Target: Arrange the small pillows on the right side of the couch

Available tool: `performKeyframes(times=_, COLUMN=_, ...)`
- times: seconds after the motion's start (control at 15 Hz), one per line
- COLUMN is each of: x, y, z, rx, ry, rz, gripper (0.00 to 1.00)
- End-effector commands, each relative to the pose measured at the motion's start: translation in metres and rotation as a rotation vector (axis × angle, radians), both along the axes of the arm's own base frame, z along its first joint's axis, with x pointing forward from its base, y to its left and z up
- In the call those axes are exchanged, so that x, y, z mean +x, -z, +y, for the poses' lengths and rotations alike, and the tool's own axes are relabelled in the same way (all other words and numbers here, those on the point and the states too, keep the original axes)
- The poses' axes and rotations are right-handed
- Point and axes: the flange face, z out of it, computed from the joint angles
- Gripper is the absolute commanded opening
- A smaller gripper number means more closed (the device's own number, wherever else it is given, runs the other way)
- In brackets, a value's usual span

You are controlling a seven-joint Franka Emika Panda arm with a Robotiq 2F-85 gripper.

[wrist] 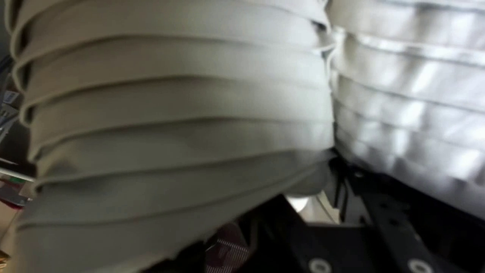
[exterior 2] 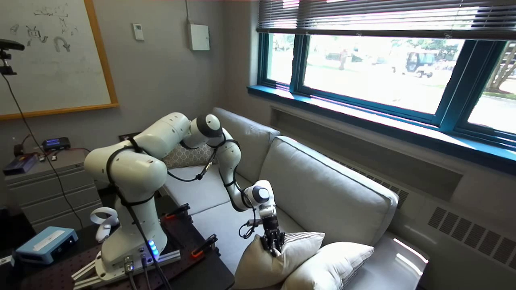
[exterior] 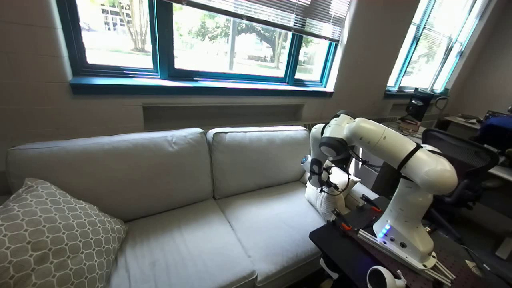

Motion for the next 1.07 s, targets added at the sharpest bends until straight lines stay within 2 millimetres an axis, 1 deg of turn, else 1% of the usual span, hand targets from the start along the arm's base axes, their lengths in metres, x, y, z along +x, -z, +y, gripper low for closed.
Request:
performKeyframes(times=0.0, x=0.006, y=-0.002, z=-0.009, rx=0.051, ry=-0.036, rz=0.02, gripper=0.63)
performKeyframes(times=0.07, x=0.003, y=-0.006, z=-0.01, rx=0.051, ry=-0.037, rz=0.022, gripper=0.69)
performKeyframes(times=0.13, x=0.0, y=-0.011, z=-0.011, rx=0.051, ry=-0.037, rz=0.021, gripper=0.79)
performKeyframes(times=0.2, x=-0.004, y=-0.016, z=-0.011, rx=0.046, ry=-0.035, rz=0.017, gripper=0.85)
performKeyframes(times=0.33, x=-0.012, y=-0.027, z=-0.007, rx=0.041, ry=-0.039, rz=0.001, gripper=0.99)
performKeyframes(times=0.6, x=-0.031, y=-0.05, z=0.004, rx=0.039, ry=-0.071, rz=-0.045, gripper=1.0)
performKeyframes(times=1.0, x=-0.056, y=-0.085, z=0.028, rx=0.012, ry=-0.159, rz=-0.132, gripper=1.0)
